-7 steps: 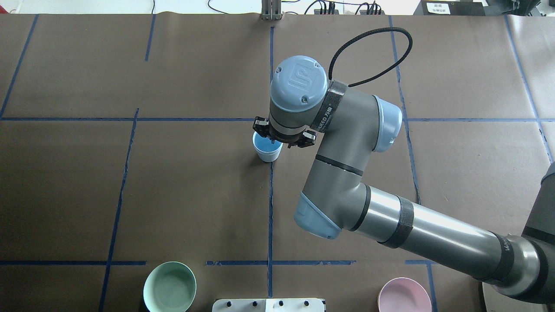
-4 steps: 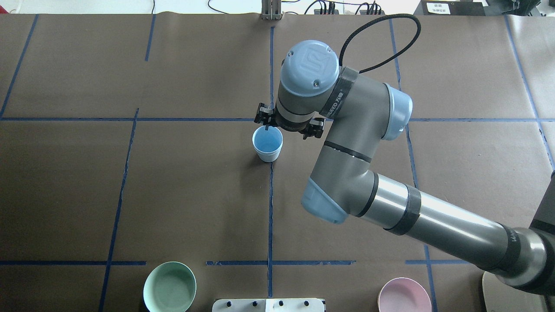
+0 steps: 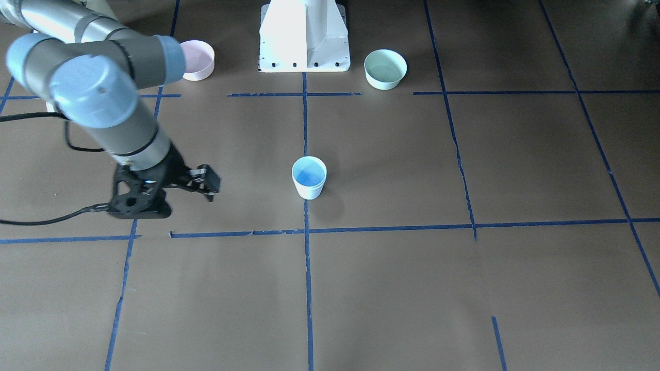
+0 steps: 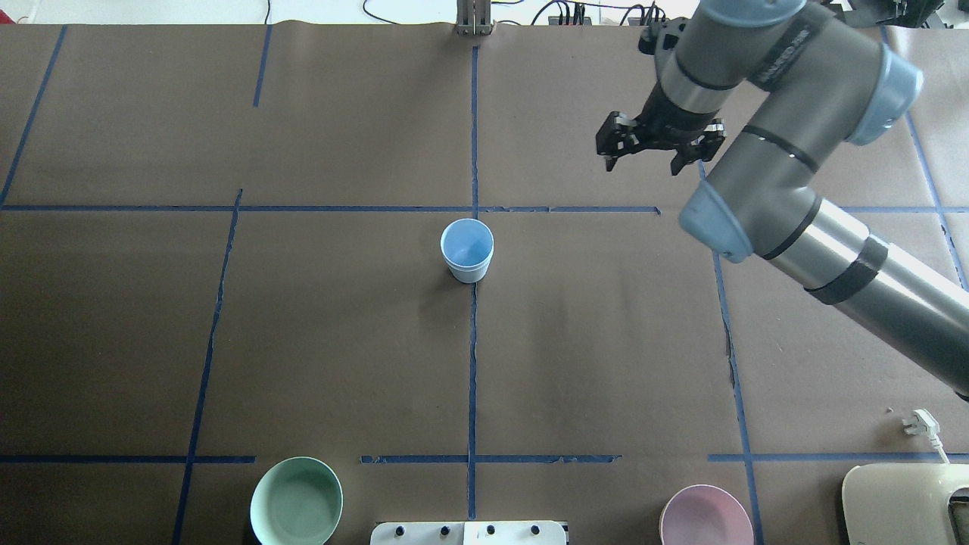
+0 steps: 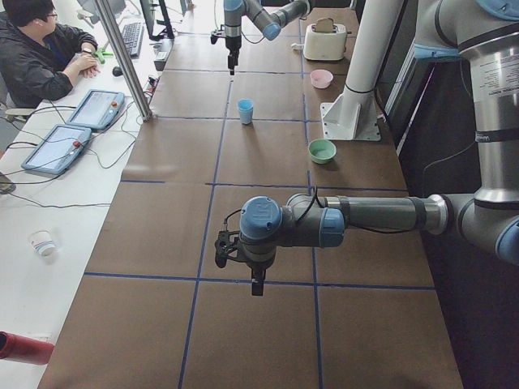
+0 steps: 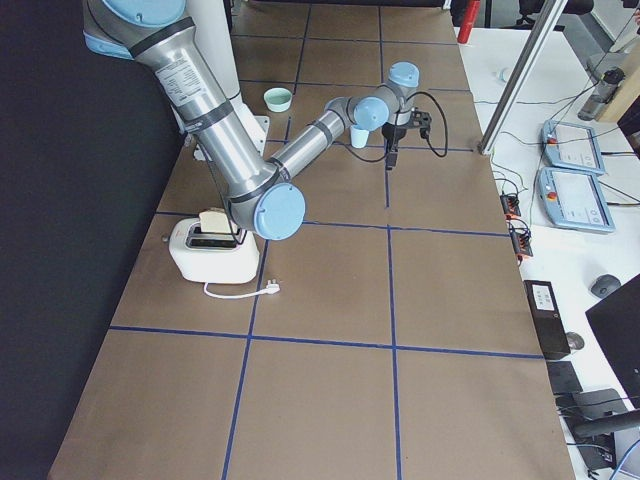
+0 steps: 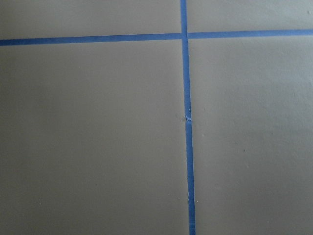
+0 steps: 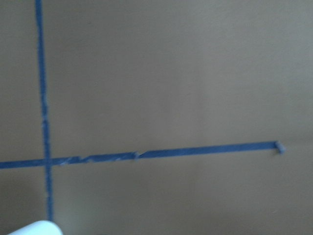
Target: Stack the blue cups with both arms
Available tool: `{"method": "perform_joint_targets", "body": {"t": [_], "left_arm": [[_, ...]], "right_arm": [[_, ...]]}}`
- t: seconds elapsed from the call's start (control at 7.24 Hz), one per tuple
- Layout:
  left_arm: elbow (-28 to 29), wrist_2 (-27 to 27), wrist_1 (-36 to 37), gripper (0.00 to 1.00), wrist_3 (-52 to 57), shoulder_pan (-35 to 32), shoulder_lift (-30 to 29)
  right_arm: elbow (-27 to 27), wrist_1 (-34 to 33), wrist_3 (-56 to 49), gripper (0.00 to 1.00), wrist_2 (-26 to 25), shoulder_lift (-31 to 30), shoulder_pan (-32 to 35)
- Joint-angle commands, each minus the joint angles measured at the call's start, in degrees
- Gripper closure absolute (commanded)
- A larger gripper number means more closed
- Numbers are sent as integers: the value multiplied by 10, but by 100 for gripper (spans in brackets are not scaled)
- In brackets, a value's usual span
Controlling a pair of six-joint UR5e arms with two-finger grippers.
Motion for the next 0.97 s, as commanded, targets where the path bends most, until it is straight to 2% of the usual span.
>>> {"method": "perform_joint_targets", "body": {"t": [0.0, 0.14, 0.41, 0.55, 0.83], "left_arm": [[-1, 3, -3, 0, 3, 0, -8], [0, 4, -3, 0, 11, 0, -8], [-1, 4, -6, 0, 21, 1, -16], [1, 2, -23, 0, 19, 1, -16], [3, 3, -27, 0, 18, 0, -12]], "right_arm": [[6, 2, -248, 1, 74, -115, 125], [10, 2, -357, 1, 93, -171, 178], [11, 3, -531, 1, 97, -262, 268], [11, 4, -578, 1, 97, -301, 309], [12, 7, -591, 1, 96, -367, 346]]}}
